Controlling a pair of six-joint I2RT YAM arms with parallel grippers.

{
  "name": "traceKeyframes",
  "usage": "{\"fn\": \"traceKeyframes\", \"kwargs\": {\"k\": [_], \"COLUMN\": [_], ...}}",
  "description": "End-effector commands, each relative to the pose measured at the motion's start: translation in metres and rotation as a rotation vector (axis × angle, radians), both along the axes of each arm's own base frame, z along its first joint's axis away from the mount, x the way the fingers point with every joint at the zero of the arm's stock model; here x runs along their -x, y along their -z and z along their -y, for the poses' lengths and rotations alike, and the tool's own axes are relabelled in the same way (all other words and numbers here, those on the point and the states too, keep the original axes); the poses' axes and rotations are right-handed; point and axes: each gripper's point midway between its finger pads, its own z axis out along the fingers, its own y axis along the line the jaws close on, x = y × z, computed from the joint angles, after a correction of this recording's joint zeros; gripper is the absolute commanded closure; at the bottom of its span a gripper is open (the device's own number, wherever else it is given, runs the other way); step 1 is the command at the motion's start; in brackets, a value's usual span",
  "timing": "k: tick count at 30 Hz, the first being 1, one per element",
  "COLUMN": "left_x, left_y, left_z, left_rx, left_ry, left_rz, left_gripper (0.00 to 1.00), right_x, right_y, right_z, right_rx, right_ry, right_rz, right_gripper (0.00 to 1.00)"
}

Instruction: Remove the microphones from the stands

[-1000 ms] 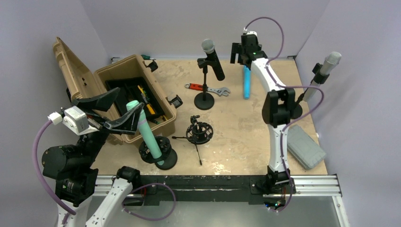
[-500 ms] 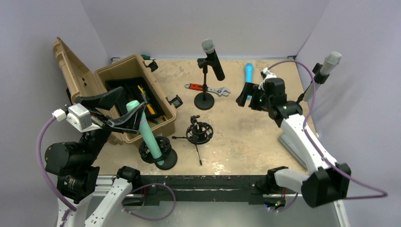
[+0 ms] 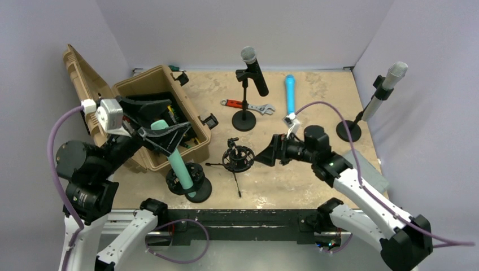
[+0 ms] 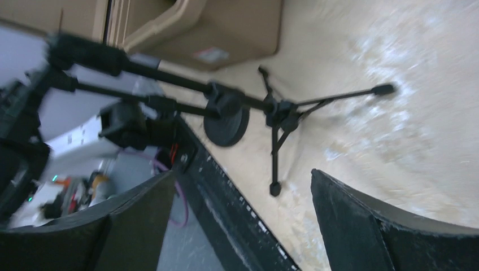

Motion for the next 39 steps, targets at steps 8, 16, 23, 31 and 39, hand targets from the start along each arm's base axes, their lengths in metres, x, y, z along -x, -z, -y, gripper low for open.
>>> {"fn": "traceKeyframes", "kwargs": {"k": [8,16,23,31,39], "left_x": [0.043,0.036,0.038,0.037,0.035], "left_y": [0.069,0.072,0.059,0.086,0.105], "left_z": [0.047,0.045,0.057,0.096,0.11], "left_rx": [-0.163,-0.277,-0.335,-0.563,-0.619], "left_ry": [0.254,0.15,0.183,0.101,0.083], "left_rz": [-0.434,-0.383,-0.378,-0.299,-0.295], "left_gripper": [0.15,0.14,0.15,0.15,0.15], "right_x": [0.0,-0.005,0.0,-0.007,-0.013], "right_y": [-0.006,0.01,0.012,0.018,0.011], "right_z": [-0.056,-0.068,-0.068,-0.071,-0.079], "right_rx": [-0.241,-0.284,-0.31,-0.268,-0.302], "right_ry": [-0.37,-0.437,-0.457,-0.463,-0.492], "right_rz": [0.199,0.204,0.195,0.202,0.205], "right_gripper": [0.22,0.28,0.36,0.38,0.48]}}
